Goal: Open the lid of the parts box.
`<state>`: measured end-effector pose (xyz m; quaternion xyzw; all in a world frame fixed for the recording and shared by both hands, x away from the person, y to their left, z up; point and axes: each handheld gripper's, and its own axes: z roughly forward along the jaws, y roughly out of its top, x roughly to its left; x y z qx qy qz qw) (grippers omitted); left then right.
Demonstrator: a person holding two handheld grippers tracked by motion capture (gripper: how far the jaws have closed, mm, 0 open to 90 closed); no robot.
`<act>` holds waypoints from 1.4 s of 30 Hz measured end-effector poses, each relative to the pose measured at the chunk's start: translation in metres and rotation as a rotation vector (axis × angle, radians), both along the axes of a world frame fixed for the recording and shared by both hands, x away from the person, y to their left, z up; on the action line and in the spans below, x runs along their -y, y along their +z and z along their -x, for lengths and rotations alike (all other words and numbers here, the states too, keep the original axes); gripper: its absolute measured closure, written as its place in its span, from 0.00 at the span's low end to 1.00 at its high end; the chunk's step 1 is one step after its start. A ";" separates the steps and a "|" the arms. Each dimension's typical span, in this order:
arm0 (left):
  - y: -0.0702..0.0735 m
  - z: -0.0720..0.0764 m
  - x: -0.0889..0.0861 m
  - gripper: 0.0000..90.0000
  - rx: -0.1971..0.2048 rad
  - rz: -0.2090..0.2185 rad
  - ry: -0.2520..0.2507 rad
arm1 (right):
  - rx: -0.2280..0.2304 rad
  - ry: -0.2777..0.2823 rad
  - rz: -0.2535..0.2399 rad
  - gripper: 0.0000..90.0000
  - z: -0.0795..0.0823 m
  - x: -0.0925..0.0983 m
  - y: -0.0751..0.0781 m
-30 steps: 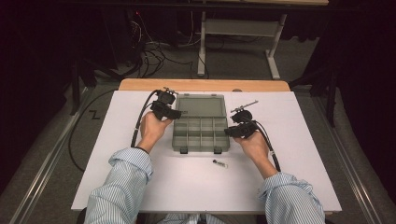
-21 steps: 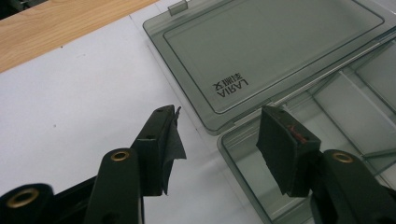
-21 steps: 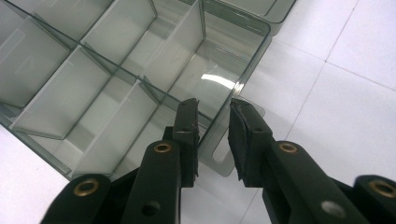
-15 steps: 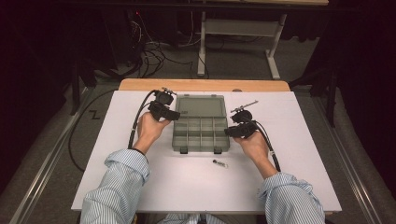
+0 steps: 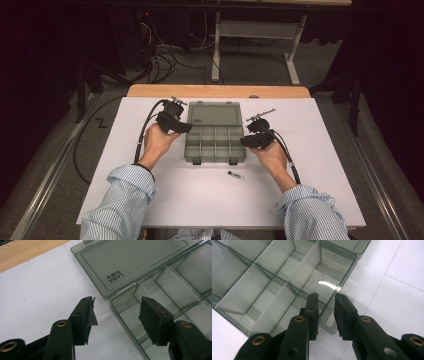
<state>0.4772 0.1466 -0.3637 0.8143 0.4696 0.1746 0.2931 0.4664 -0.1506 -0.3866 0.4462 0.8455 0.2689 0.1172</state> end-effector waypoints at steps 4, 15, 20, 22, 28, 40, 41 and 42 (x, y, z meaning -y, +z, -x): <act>0.001 0.006 -0.005 0.48 0.008 0.017 0.000 | 0.007 0.007 0.005 0.84 0.000 0.000 0.000; 0.002 0.024 -0.020 0.48 0.028 0.052 0.004 | 0.003 0.012 -0.001 0.83 0.000 0.000 0.001; 0.004 0.034 -0.024 0.48 0.058 0.072 -0.011 | 0.007 0.017 -0.005 0.81 0.001 0.002 0.002; 0.005 0.039 -0.025 0.48 0.073 0.087 -0.016 | 0.010 0.016 -0.010 0.81 0.002 0.003 0.003; 0.002 0.055 -0.029 0.47 0.108 0.119 -0.026 | 0.023 0.020 -0.034 0.80 0.004 0.008 0.007; -0.005 0.082 -0.032 0.46 0.171 0.133 -0.053 | 0.016 0.047 -0.068 0.77 0.012 0.012 0.006; -0.004 0.085 -0.032 0.46 0.182 0.131 -0.053 | 0.019 0.049 -0.076 0.77 0.013 0.013 0.007; -0.005 0.088 -0.032 0.46 0.193 0.134 -0.054 | 0.021 0.049 -0.083 0.76 0.015 0.014 0.008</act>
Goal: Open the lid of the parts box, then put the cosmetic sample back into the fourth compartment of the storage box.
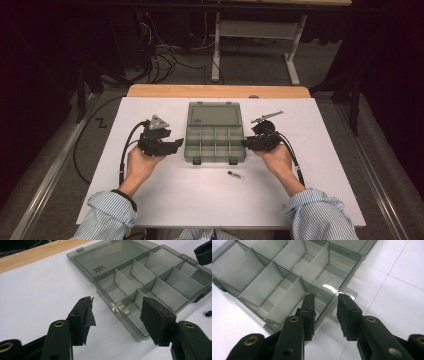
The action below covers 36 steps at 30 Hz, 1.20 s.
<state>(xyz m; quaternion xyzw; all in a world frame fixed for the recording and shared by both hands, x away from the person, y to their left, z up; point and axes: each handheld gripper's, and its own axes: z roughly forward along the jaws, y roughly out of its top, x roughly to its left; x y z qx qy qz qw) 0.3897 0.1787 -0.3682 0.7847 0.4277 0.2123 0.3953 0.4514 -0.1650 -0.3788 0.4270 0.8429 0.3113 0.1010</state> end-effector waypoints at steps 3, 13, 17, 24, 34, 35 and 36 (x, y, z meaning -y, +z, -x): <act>0.000 0.009 0.000 0.46 0.026 0.010 -0.009 | 0.007 0.011 -0.006 0.75 0.005 0.003 0.002; -0.010 0.029 -0.008 0.45 0.070 0.055 0.000 | 0.014 0.029 -0.033 0.73 0.015 0.012 0.006; -0.014 0.036 -0.011 0.45 0.084 0.074 0.011 | 0.016 0.038 -0.037 0.72 0.019 0.013 0.006; -0.018 0.046 -0.016 0.45 0.114 0.096 0.018 | 0.016 0.063 -0.032 0.73 0.024 0.012 0.007; -0.032 0.062 -0.023 0.45 0.172 0.131 0.032 | 0.035 0.084 0.000 0.72 0.039 0.010 0.005; -0.032 0.063 -0.024 0.45 0.174 0.135 0.035 | 0.037 0.090 0.002 0.72 0.040 0.010 0.005; -0.032 0.064 -0.025 0.45 0.177 0.140 0.039 | 0.031 0.093 0.004 0.72 0.041 0.010 0.004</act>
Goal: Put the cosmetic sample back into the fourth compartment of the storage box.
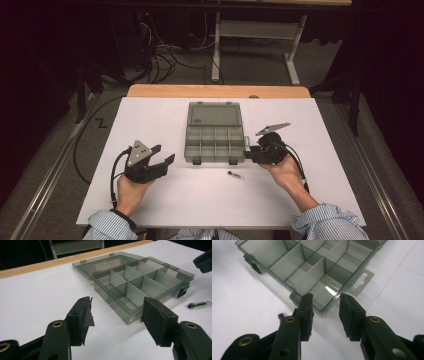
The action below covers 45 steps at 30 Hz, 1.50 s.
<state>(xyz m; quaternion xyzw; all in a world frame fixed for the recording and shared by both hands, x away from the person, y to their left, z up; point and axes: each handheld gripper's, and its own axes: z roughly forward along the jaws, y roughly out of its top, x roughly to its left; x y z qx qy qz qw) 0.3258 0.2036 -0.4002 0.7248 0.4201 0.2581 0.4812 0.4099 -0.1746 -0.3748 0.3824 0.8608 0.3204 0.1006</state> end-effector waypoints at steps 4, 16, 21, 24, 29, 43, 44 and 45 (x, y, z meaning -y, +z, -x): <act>-0.001 0.004 -0.004 0.44 0.015 0.016 0.012 | -0.009 0.012 -0.003 0.72 0.006 0.000 -0.002; -0.011 0.012 -0.009 0.44 0.007 0.018 0.029 | -0.049 0.062 0.012 0.73 0.018 -0.005 -0.006; -0.013 0.013 -0.009 0.44 0.004 0.018 0.025 | -0.068 0.080 0.029 0.74 0.021 -0.008 -0.008; -0.014 0.013 -0.008 0.44 0.000 0.014 0.024 | -0.077 0.089 0.040 0.75 0.023 -0.010 -0.009; -0.015 0.013 -0.009 0.43 0.008 0.010 0.034 | -0.097 0.096 0.057 0.75 0.022 -0.012 -0.011; -0.015 0.013 -0.008 0.43 0.011 0.003 0.041 | -0.151 0.138 0.118 0.77 0.020 -0.025 -0.018; -0.015 0.013 -0.008 0.43 0.011 0.002 0.040 | -0.156 0.141 0.125 0.78 0.020 -0.026 -0.019; -0.015 0.013 -0.008 0.43 0.010 0.002 0.039 | -0.160 0.145 0.130 0.78 0.019 -0.027 -0.020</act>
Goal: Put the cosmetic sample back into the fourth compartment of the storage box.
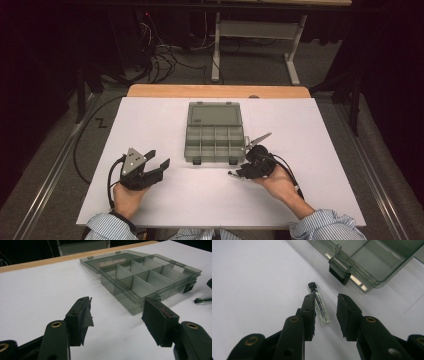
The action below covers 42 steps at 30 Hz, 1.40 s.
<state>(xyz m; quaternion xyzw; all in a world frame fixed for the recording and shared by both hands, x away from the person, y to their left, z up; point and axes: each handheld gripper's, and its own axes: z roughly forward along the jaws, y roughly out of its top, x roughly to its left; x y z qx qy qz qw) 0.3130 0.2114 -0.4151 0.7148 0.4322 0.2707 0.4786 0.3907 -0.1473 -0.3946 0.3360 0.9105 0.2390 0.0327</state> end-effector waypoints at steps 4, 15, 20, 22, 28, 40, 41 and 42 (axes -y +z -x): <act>0.000 0.000 0.001 0.43 0.000 -0.002 -0.001 | -0.007 0.018 0.030 0.79 -0.001 -0.006 -0.002; 0.000 0.000 0.001 0.43 -0.006 -0.001 -0.006 | -0.014 0.050 0.084 0.82 -0.002 -0.019 -0.006; 0.000 0.000 0.003 0.43 -0.006 -0.006 -0.002 | -0.013 0.064 0.108 0.84 -0.003 -0.021 -0.008; 0.000 0.000 0.003 0.43 -0.007 -0.007 -0.002 | -0.014 0.067 0.113 0.84 -0.003 -0.022 -0.009; 0.000 0.000 0.003 0.43 -0.006 -0.006 -0.002 | -0.002 0.072 0.121 0.87 -0.003 -0.022 -0.010; -0.001 0.000 0.002 0.43 -0.011 -0.008 0.002 | -0.003 0.087 0.128 0.91 -0.002 -0.024 -0.011; -0.001 0.000 0.002 0.43 -0.011 -0.008 0.002 | -0.005 0.086 0.129 0.91 -0.002 -0.024 -0.011; -0.001 0.000 0.002 0.43 -0.010 -0.008 0.002 | -0.006 0.085 0.130 0.91 -0.002 -0.024 -0.011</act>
